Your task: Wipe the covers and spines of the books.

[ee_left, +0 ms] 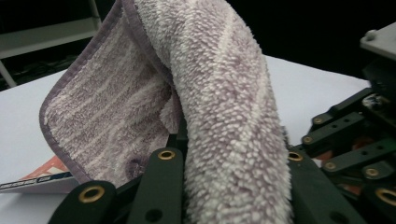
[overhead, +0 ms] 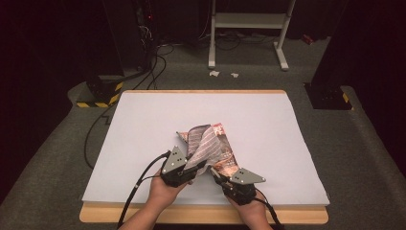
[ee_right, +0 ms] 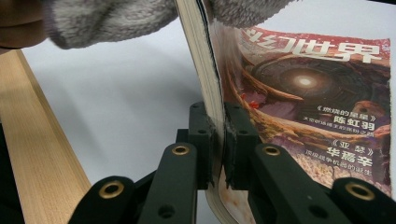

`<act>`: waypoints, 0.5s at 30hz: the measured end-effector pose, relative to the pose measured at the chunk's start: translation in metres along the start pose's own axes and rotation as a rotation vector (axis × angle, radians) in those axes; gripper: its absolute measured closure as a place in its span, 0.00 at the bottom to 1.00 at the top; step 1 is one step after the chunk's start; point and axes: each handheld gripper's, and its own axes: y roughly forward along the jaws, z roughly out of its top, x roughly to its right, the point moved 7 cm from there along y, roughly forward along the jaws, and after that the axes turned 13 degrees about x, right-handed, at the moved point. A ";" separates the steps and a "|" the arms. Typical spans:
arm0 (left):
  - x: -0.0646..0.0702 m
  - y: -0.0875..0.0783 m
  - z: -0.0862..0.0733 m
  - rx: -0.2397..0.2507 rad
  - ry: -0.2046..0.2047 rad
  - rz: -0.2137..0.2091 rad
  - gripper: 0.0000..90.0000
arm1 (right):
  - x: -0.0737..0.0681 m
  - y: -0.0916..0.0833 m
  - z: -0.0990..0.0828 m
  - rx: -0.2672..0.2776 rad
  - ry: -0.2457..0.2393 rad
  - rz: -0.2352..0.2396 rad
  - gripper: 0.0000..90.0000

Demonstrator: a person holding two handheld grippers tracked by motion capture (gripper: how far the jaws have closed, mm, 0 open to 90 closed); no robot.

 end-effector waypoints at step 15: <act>-0.005 0.004 -0.002 -0.012 0.020 0.038 0.80 | 0.000 0.000 0.000 -0.002 0.008 -0.001 0.93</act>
